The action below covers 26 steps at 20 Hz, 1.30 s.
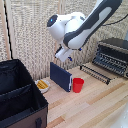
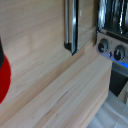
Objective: With care, position your gripper close to the oven tray handle. Make sure to grip the handle tightly. Delicately and attentively pull the tray out from the oven.
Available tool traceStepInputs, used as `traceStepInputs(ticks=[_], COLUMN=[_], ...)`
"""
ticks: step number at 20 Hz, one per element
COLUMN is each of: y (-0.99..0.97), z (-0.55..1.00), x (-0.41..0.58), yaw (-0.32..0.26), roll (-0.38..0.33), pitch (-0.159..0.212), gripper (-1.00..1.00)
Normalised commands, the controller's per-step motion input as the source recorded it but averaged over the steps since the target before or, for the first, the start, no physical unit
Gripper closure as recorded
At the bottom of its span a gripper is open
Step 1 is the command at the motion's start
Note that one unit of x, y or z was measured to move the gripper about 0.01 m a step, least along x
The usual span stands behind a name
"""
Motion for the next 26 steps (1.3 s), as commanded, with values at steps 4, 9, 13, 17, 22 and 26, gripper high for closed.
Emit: traceStepInputs(ticks=[4, 9, 13, 17, 22, 26], y=[-0.34, -0.53, -0.62, -0.61, -0.63, -0.53], z=[-0.08, 0.00, 0.00, 0.00, -0.13, -0.14], x=[0.000, 0.003, 0.017, 0.057, 0.180, 0.213], yaw=[0.180, 0.143, 0.127, 0.139, 0.153, 0.144], roll=[-0.234, -0.180, -0.148, -0.137, -0.121, -0.167], pitch=[0.000, -0.001, 0.000, 0.000, 0.000, -0.003], gripper=[-1.00, -1.00, -1.00, -1.00, -1.00, -1.00])
